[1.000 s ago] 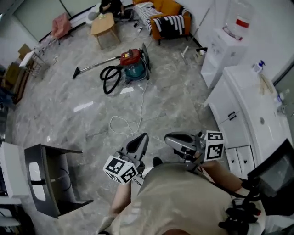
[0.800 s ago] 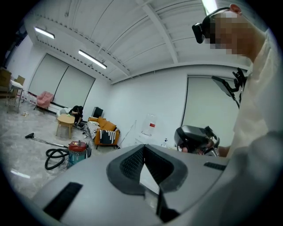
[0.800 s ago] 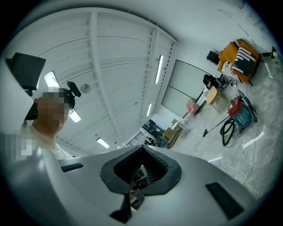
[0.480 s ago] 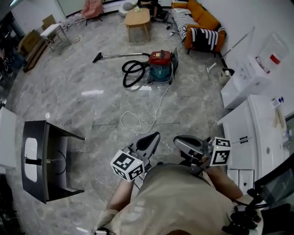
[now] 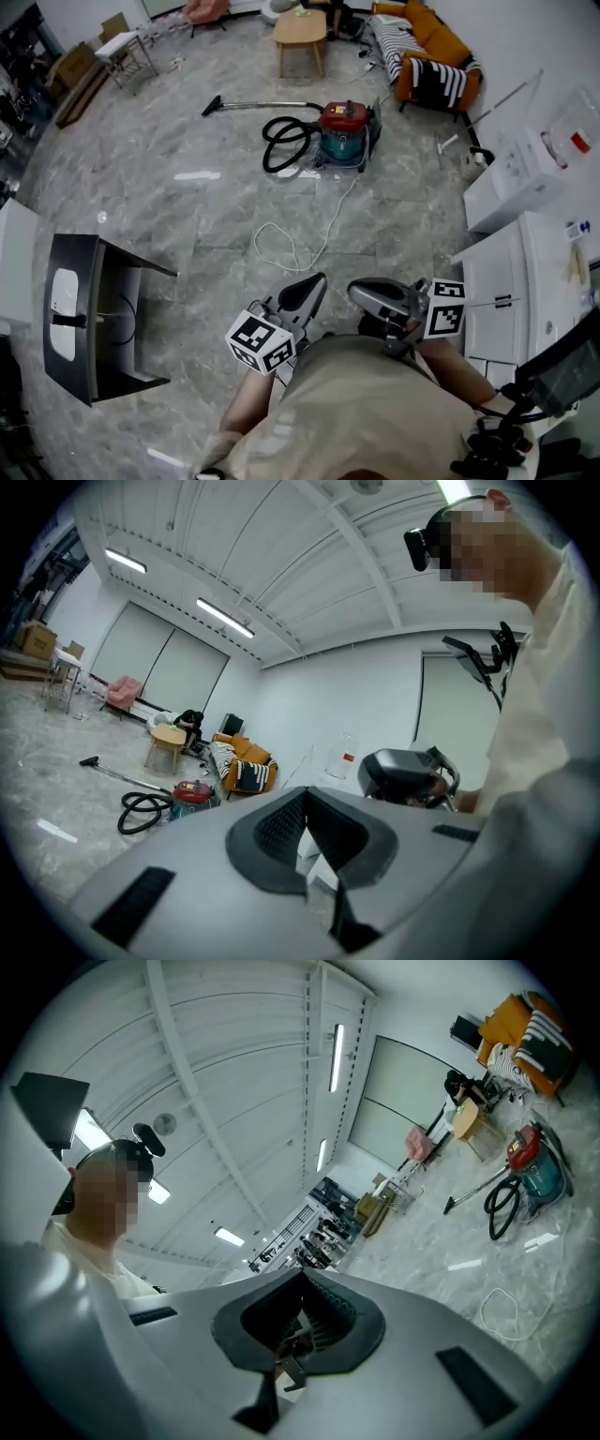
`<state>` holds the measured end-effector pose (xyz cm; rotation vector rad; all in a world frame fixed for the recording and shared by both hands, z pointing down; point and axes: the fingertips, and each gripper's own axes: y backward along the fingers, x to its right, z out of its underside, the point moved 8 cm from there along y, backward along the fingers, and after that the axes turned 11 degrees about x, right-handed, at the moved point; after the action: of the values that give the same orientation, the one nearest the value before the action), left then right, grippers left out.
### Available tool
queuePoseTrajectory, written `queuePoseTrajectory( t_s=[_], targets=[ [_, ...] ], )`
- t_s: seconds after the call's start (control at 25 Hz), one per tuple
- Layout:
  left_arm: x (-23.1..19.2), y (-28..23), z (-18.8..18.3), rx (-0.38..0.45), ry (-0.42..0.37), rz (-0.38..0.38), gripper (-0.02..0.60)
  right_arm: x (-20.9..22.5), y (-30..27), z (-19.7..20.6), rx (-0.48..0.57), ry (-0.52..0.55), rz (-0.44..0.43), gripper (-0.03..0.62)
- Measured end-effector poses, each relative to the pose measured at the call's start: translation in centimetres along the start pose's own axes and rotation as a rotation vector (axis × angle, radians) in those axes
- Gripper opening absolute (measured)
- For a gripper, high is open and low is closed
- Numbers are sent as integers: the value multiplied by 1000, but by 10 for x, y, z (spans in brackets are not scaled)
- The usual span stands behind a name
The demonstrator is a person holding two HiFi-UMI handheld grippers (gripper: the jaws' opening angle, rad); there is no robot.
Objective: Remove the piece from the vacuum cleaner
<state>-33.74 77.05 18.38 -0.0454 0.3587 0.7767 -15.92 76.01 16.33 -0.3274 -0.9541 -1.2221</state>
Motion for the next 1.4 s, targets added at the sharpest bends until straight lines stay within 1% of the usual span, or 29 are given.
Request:
queuePoseTrajectory(
  t_s=[0.16, 0.28, 0.48, 0.6, 0.68, 0.88, 1.0, 1.12, 1.28, 1.4],
  targets=[
    [-3, -18, -1, -27, -1, -18, 3, 16, 1, -14, -6, -32, -14, 2],
    [-5, -44, -1, -52, -11, -21, 3, 32, 9, -33, 13, -57, -19, 2],
    [-1, -102, -4, -115, -32, -15, 3, 63, 34, -82, 106, -106, -24, 2],
    [4, -146, -4, -142, -55, 1, 2, 83, 56, -117, 168, -110, -30, 2],
    [7, -176, -3, -152, -69, 2, 3, 95, 72, -140, 181, -91, -35, 2],
    [14, -252, 5, -162, -90, 7, 3, 125, 112, -187, 146, -9, -40, 2],
    [17, -287, 12, -171, -103, 6, 3, 141, 129, -209, 137, 32, -51, 2],
    [17, -307, 11, -188, -117, 7, 3, 149, 134, -221, 119, 78, -90, 2],
    [16, -325, 14, -231, -107, 15, 3, 156, 140, -233, 119, 75, -157, 2],
    [13, -338, 15, -223, -91, 40, 3, 162, 145, -239, 116, 80, -174, 2]
  ],
)
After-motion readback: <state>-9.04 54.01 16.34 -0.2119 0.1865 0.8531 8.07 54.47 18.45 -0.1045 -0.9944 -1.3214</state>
